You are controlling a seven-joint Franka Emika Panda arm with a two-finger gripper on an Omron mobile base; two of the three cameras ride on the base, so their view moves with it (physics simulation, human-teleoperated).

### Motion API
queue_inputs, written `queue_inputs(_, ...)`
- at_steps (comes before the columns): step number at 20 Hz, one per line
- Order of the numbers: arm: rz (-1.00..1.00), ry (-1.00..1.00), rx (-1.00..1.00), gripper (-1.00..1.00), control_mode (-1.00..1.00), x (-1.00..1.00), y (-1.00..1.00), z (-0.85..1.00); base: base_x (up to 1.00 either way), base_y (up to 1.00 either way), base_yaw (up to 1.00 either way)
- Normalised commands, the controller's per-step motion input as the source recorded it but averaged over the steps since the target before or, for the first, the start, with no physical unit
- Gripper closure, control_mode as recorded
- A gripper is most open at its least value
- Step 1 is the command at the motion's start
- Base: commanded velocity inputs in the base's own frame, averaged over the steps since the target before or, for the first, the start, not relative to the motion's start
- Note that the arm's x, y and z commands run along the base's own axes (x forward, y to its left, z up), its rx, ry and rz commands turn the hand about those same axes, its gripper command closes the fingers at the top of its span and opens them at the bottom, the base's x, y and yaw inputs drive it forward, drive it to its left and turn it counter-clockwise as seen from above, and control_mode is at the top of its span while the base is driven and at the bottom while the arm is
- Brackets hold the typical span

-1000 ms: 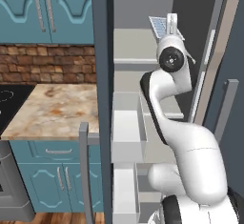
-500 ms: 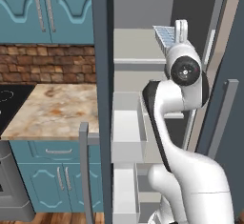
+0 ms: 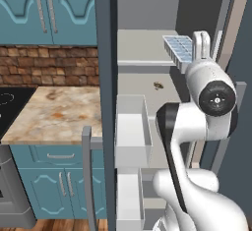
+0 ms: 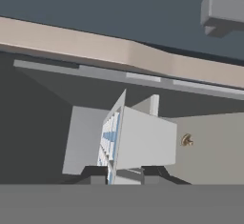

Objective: Open the freezer door, pick up the ice cube tray from the freezer, and place it on the dining counter.

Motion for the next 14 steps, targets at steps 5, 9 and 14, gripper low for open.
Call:
queue_inputs(5,0.0,0.04,-0.03,1.0,-1.0,-0.71,0.16,0.0,0.0,0.0,0.0)
queue_inputs(9,0.0,0.03,-0.03,1.0,-1.0,-0.56,0.15,0.0,0.0,0.0,0.0)
queue_inputs(14,0.0,0.02,-0.01,1.0,-1.0,-0.4,0.03,0.0,0.0,0.0,0.0)
